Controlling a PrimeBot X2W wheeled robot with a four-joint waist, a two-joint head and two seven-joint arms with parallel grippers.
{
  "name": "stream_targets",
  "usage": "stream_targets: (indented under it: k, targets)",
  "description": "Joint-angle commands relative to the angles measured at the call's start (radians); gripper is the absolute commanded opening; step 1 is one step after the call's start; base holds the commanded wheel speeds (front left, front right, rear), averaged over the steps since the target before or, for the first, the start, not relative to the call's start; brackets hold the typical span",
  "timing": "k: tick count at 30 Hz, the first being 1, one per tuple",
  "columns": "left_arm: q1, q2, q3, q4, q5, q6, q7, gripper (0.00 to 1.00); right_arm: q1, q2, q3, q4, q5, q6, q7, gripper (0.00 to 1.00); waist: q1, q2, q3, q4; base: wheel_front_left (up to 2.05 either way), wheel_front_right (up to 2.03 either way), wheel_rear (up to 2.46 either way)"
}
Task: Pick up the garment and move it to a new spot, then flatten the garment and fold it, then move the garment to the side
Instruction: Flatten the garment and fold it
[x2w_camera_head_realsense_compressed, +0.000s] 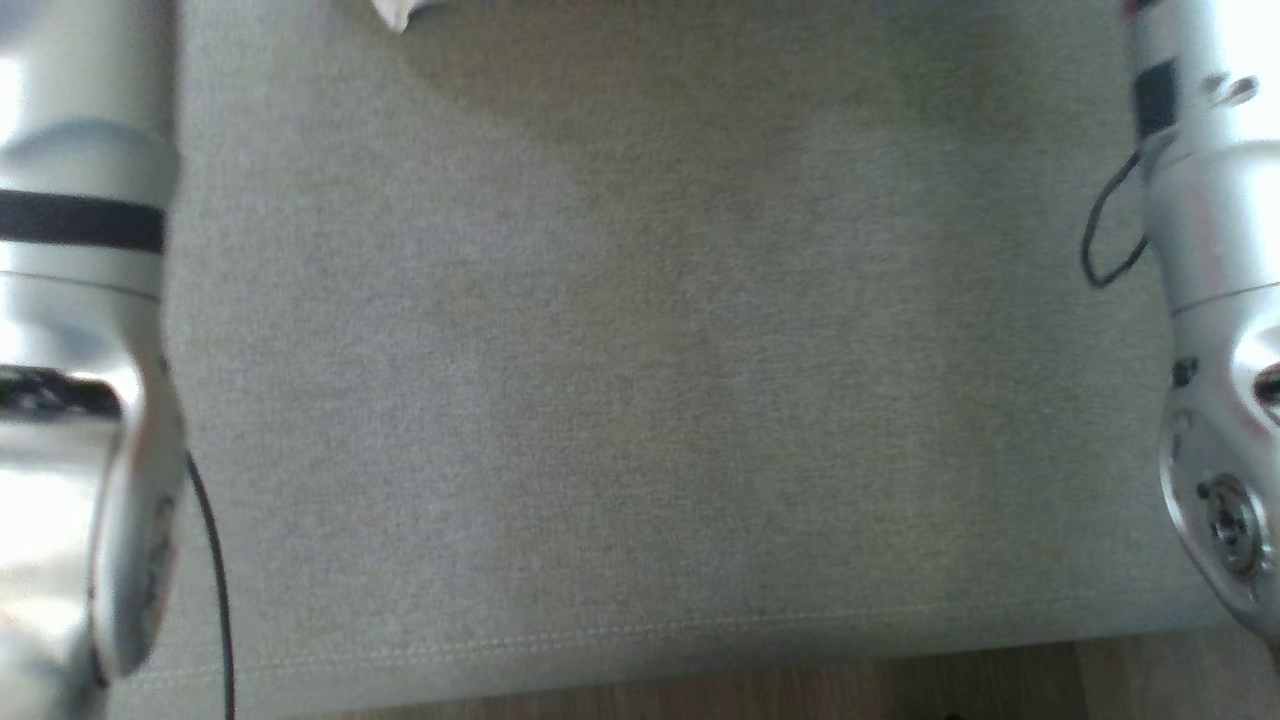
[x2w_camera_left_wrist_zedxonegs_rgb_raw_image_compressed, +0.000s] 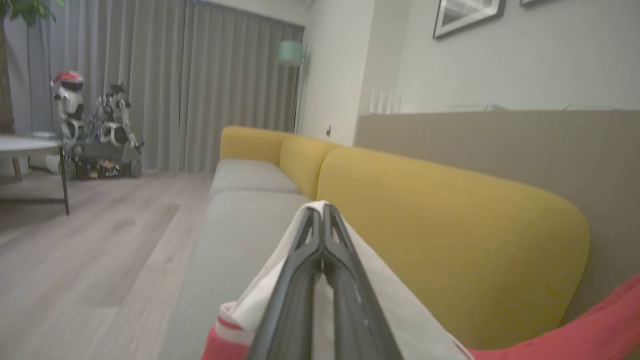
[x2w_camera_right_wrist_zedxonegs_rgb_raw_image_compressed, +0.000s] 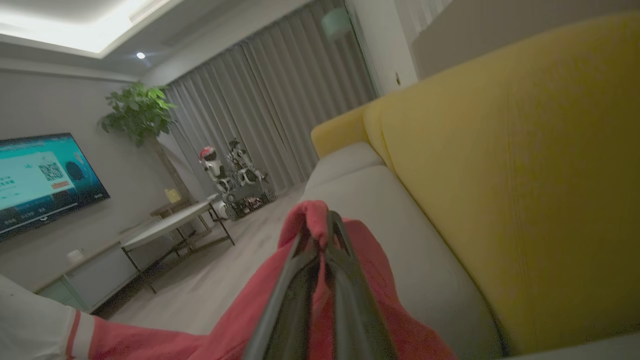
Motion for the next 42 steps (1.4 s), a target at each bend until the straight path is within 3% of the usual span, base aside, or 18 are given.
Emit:
stream_targets:
  k: [1, 6, 11, 19, 31, 36, 42]
  targets:
    - [-0.017, 0.021, 0.011, 0.036, -0.005, -0.008, -0.003, 0.0, -0.033, 0.019, 0.04, 0.044, 0.013, -0.001, -0.015, 0.0, -0.0001, 0.0, 0.037, 0.014, 0.0, 0.0, 0.0]
    - [0.024, -0.007, 0.001, 0.197, -0.036, -0.023, -0.002, 0.0, 0.0, 0.019, 0.132, 0.185, 0.041, -0.001, -0.034, 0.0, -0.0001, 0.0, 0.073, 0.022, 0.0, 0.0, 0.0]
    - [0.105, -0.008, 0.01, 0.28, -0.068, -0.029, -0.003, 0.0, 0.067, 0.019, 0.175, 0.245, 0.078, -0.001, -0.064, 0.0, -0.0001, 0.0, 0.076, 0.015, 0.0, 0.0, 0.0]
    - [0.287, 0.009, 0.038, 0.248, -0.084, -0.031, -0.003, 0.0, 0.216, 0.002, 0.258, 0.27, 0.084, -0.001, -0.098, 0.0, -0.0001, 0.0, 0.026, 0.017, 0.0, 0.0, 0.0]
    - [0.819, 0.022, 0.139, -0.121, -0.055, -0.012, -0.003, 0.0, 0.542, -0.041, 0.34, 0.224, 0.128, -0.001, -0.124, 0.0, -0.0001, 0.0, -0.181, 0.041, 0.0, 0.0, 0.0]
    - [1.039, 0.021, 0.136, -0.308, -0.036, 0.001, -0.003, 0.0, 0.67, -0.071, 0.338, 0.183, 0.144, -0.001, -0.129, 0.0, -0.0001, 0.0, -0.256, 0.062, 0.0, 0.0, 0.0]
    - [1.294, 0.022, 0.123, -0.582, -0.035, 0.065, 0.08, 0.0, 0.822, -0.104, 0.315, 0.119, 0.147, -0.001, -0.13, 0.0, -0.0001, 0.0, -0.329, 0.073, 0.0, 0.0, 0.0]
